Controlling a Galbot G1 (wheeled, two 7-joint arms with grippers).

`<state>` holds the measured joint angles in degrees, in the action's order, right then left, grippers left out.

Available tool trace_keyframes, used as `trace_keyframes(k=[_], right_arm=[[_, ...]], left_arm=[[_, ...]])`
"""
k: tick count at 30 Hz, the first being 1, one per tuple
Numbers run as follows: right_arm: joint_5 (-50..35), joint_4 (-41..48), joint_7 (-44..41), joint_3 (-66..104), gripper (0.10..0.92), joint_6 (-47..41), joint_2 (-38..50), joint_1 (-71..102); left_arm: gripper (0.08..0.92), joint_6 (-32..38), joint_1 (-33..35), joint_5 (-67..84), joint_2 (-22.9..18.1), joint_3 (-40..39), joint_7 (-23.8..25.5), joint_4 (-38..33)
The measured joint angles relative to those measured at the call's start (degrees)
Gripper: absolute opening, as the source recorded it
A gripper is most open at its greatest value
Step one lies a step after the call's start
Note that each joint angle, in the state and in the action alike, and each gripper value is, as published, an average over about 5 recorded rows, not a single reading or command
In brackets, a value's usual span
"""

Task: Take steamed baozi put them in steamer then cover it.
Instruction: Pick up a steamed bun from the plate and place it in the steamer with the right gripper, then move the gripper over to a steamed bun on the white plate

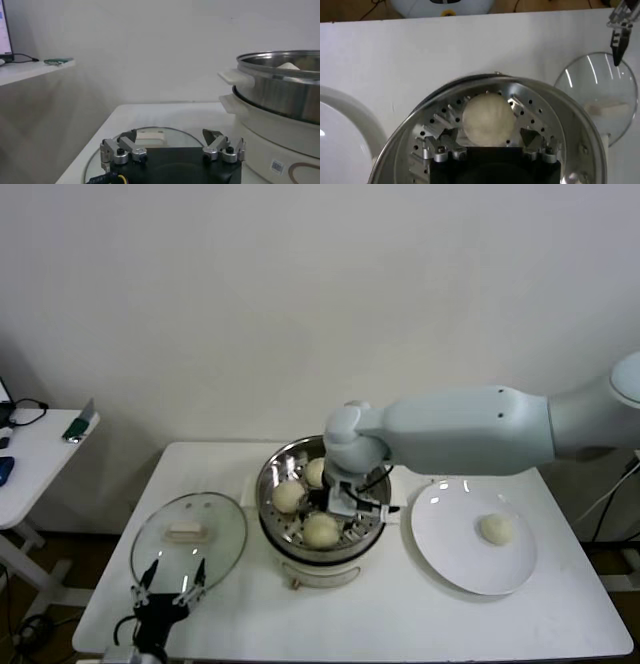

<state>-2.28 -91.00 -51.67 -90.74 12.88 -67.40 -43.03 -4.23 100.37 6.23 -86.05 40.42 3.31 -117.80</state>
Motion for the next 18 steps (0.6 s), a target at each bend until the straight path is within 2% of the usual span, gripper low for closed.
trace_keyframes(k=[12,18], right_arm=[[-15.5,6.4,-7.1,-6.3,0.823,-2.0,12.3,-11.3],[-18.5,10.2,-8.1,-11.0,0.823,-4.6,21.8,-12.7]], left_arm=[[0.823,-0.3,-0.1,0.6,0.4,-0.1,0.0,-0.4],[0.823,-0.7,-0.4,1.0,0.4,-0.2,0.0,-0.5]])
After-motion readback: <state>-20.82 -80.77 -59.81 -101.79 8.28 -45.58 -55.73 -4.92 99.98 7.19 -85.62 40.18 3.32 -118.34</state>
